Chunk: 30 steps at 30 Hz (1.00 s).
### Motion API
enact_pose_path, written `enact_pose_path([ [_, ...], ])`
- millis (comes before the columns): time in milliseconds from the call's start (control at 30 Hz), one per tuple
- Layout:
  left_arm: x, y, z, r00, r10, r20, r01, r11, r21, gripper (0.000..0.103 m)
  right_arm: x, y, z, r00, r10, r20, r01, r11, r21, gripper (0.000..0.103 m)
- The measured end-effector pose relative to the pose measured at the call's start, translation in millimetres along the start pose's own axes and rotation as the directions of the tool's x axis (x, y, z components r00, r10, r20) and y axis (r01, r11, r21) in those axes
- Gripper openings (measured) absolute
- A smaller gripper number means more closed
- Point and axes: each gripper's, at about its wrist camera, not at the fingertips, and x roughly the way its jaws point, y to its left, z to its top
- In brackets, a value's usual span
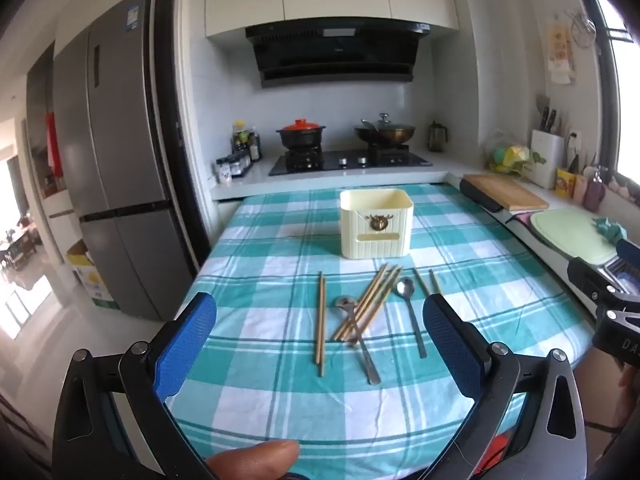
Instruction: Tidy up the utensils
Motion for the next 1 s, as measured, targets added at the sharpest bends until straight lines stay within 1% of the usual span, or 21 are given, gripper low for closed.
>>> enact_pose_path([
  [367, 1.4, -3.6, -1.3, 1.0, 0.011, -0.005, -0.011, 1.0, -0.001, 0.103, 0.9, -0.4, 0.2, 1.0, 0.005, 0.002, -0.005, 1.0, 0.007, 0.103],
  [1000, 10.6, 2.4, -8.6, 1.0, 0.011, -0.027, -0.012, 1.0, -0.02, 0.103, 4.2, -3.8, 0.1, 1.0, 0.0, -0.008, 0.0, 1.0, 0.013, 0.103],
])
